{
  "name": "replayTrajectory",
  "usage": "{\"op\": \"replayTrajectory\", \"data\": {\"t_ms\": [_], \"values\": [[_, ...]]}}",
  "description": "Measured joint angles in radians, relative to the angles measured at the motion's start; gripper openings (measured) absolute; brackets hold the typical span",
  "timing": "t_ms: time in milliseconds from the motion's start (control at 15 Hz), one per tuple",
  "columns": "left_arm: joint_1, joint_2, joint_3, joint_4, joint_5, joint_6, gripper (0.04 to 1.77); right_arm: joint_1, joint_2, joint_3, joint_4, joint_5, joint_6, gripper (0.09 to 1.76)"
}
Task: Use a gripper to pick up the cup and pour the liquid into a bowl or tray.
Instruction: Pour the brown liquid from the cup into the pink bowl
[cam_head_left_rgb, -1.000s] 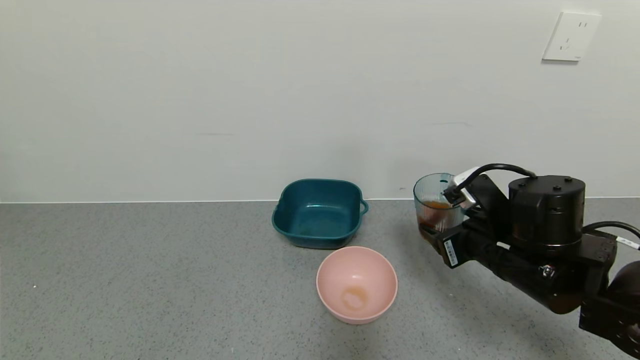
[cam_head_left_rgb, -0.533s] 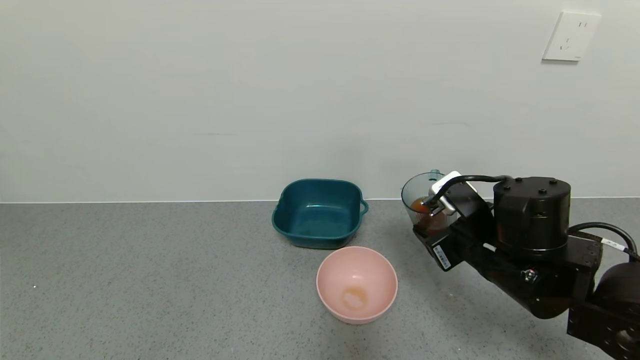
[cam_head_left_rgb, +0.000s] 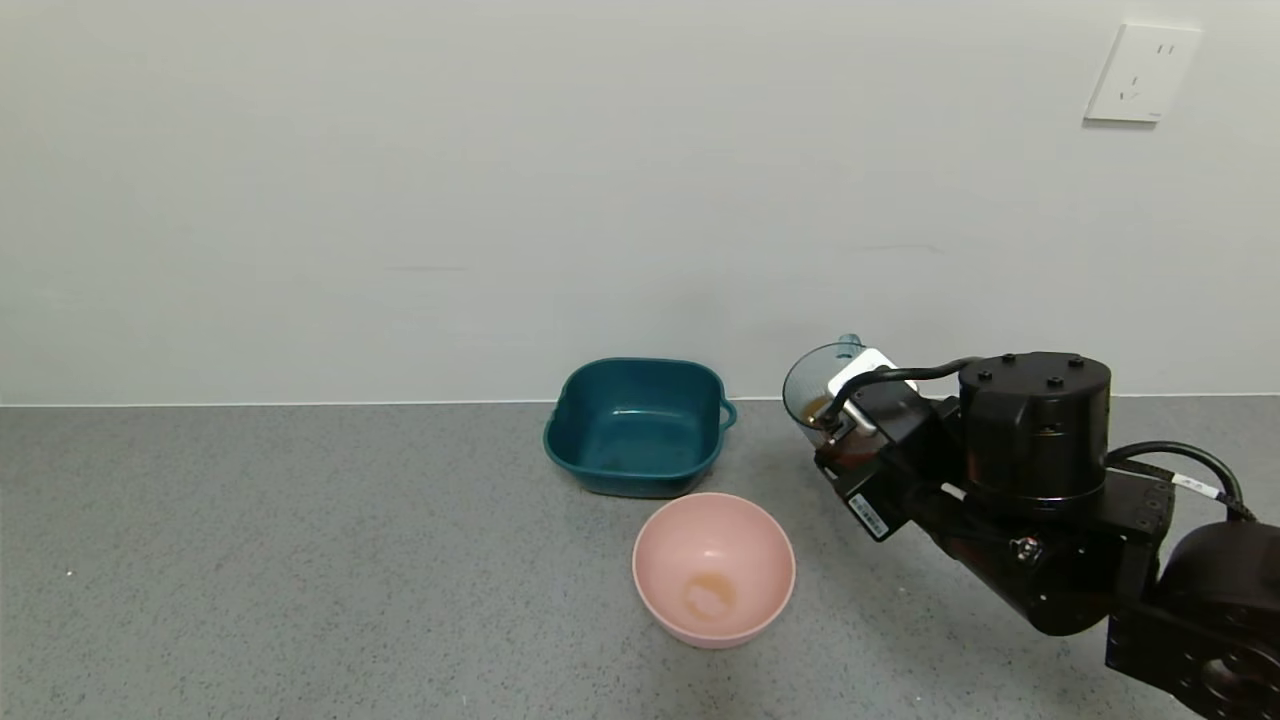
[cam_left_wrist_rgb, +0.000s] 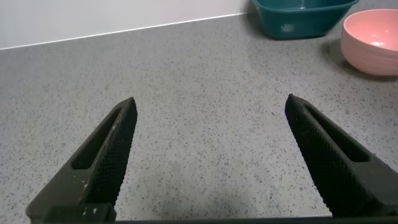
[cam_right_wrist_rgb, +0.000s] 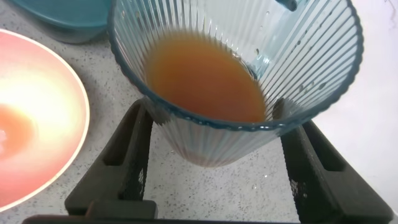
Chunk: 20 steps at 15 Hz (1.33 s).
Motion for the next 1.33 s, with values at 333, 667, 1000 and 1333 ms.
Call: {"op": "replayTrajectory", "data": {"t_ms": [333, 667, 1000, 1333], "values": [[0.000, 0.000, 0.000, 0.000, 0.000, 0.000, 1.72, 0.008, 0.012, -0.011, 0.002, -0.001, -0.069, 1.29], [0.000, 0.000, 0.000, 0.000, 0.000, 0.000, 1.72, 0.009, 0.014, -0.022, 0.002, -0.001, -0.140, 1.29], [0.000, 0.000, 0.000, 0.000, 0.000, 0.000, 1.72, 0.009, 0.029, -0.031, 0.013, 0.000, -0.216, 1.29], [0.000, 0.000, 0.000, 0.000, 0.000, 0.000, 1.72, 0.012, 0.063, -0.043, 0.015, -0.001, -0.287, 1.29]]}}
